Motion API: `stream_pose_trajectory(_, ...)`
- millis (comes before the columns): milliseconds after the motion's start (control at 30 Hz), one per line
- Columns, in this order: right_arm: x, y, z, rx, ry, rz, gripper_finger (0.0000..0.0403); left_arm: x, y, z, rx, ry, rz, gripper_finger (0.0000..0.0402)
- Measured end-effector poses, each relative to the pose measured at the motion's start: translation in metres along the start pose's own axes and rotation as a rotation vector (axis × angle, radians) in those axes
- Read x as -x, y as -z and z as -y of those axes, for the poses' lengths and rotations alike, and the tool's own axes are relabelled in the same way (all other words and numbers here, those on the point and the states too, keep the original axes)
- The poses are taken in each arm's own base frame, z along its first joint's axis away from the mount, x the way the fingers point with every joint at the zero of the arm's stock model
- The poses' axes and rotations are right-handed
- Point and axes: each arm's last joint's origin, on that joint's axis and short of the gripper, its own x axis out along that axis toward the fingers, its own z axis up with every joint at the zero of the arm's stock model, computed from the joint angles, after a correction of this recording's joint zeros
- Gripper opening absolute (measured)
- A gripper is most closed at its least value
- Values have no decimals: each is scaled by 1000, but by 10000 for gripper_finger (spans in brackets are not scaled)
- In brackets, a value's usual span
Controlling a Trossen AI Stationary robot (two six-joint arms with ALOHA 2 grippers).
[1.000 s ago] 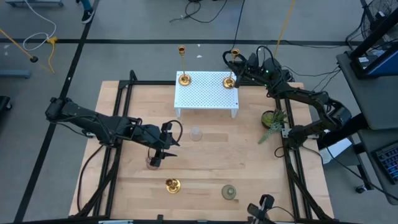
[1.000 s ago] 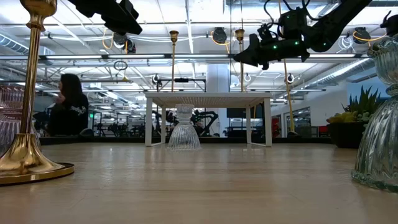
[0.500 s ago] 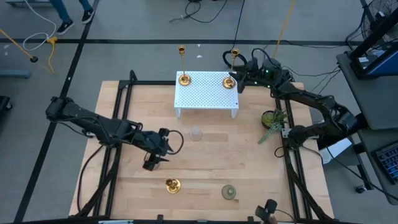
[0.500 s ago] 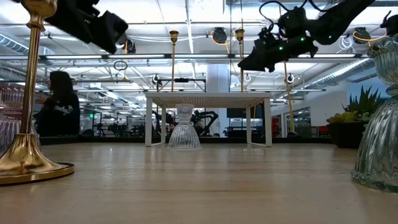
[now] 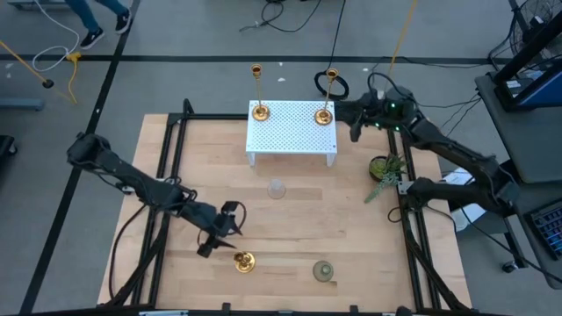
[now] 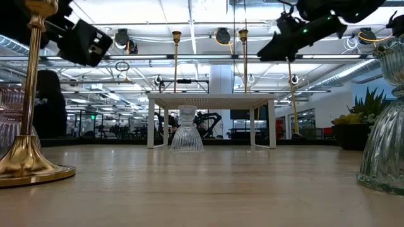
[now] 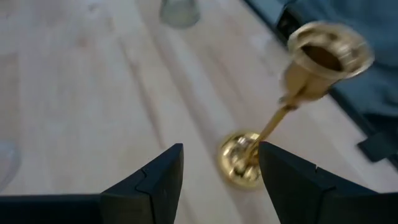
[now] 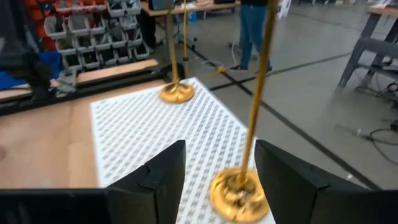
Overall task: Pick & Place candle stick holders
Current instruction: Put the gold candle holder on the shelf aligned with the other gold candle holders
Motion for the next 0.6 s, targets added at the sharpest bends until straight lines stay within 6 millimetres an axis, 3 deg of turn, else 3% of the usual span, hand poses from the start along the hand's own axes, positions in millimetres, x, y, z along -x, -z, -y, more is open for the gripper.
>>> stream_pose_trajectory(367, 18, 17, -35, 8, -125, -56, 185, -3, 1, 25, 11, -20, 86, 214)
stream_pose_trajectory(600, 20, 41, -54, 2, -209, -78, 184, -33, 11, 37, 60, -18, 59, 214)
